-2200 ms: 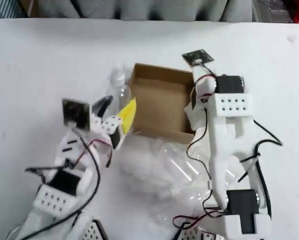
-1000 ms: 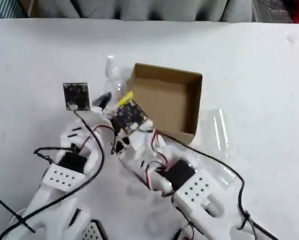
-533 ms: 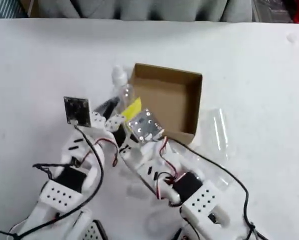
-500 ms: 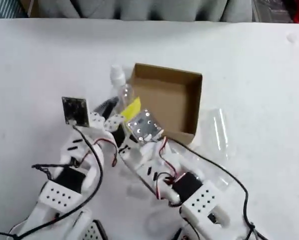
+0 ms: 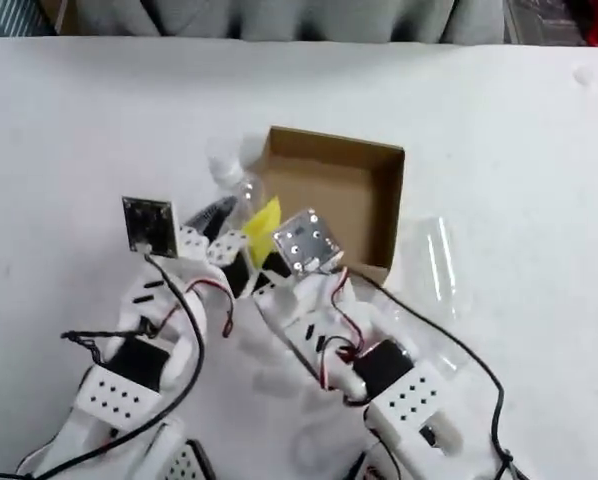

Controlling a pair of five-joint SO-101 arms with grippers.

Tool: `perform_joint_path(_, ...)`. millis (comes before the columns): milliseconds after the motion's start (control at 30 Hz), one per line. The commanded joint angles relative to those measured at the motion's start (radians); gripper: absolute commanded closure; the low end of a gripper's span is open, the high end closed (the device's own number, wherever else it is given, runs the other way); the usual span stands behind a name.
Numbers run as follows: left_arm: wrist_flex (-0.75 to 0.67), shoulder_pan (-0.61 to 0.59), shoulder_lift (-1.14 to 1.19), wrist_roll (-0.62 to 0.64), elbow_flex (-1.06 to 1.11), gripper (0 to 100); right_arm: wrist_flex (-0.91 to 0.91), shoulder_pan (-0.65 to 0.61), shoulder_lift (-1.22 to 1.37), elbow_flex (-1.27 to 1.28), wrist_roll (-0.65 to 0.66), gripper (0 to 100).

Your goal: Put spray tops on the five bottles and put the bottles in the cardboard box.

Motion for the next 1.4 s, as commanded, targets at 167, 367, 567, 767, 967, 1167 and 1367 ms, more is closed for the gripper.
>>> perform_joint_path(167,-0.025,-0.036,-0.022,0.002,-0.006,98,0.166,0.147,-0.022,-0.051,0.003,98.2)
perform_joint_path(367,-0.032,-0.038,-0.021,0.002,-0.006,98,0.151,0.329,-0.022,-0.066,0.002,98.2)
perform_joint_path(567,-0.100,-0.038,-0.019,0.002,-0.012,98,0.140,0.519,-0.015,-0.069,0.003,98.1)
perform_joint_path(767,-0.129,-0.036,-0.018,-0.204,-0.098,98,0.142,0.575,-0.012,-0.071,0.003,98.1)
perform_joint_path(967,-0.216,-0.035,0.031,-0.287,-0.190,98,0.140,0.579,-0.010,-0.071,0.003,98.1)
perform_joint_path(1167,-0.397,-0.053,0.358,-0.287,-0.334,98,0.140,0.579,-0.010,-0.069,0.003,98.1)
perform_joint_path(1367,-0.621,-0.048,0.736,-0.281,-0.468,98,0.139,0.579,-0.008,-0.068,0.005,98.1)
